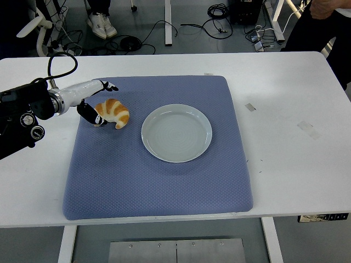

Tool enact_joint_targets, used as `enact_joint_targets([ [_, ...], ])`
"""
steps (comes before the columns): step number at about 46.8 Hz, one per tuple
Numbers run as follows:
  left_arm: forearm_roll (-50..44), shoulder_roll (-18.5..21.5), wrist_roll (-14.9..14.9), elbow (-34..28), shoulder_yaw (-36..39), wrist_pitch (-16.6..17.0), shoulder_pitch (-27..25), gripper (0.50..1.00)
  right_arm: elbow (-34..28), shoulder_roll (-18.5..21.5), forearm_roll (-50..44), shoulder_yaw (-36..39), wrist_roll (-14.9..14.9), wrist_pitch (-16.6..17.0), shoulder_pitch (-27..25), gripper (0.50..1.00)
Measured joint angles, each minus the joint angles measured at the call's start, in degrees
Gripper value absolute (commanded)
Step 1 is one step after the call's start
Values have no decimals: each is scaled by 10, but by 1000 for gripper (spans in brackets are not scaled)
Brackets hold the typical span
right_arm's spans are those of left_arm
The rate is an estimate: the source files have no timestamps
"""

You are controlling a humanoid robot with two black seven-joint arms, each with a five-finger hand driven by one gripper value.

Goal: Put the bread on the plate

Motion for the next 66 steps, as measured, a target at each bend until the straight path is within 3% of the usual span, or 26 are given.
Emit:
enact_joint_targets([
  [13, 0, -19, -8, 14, 15, 14, 0, 880, 0, 0, 0, 0, 0, 0, 0, 1000],
  [33, 0, -20, -29, 23, 16, 15, 4, 766, 0, 0, 0, 0, 0, 0, 0, 1000],
  [47, 23, -20, -38, 29, 34, 22, 5, 783, 0, 0, 0, 0, 0, 0, 0, 1000],
  [50, 24, -20, -38, 29, 35, 23, 5, 752, 0, 0, 0, 0, 0, 0, 0, 1000],
  [53, 25, -20, -37, 29, 35, 23, 5, 657, 0, 0, 0, 0, 0, 0, 0, 1000],
  [57, 25, -19, -37, 29, 35, 23, 5, 574, 0, 0, 0, 0, 0, 0, 0, 1000],
  [66, 25, -19, -39, 29, 36, 22, 5, 568, 0, 0, 0, 0, 0, 0, 0, 1000],
])
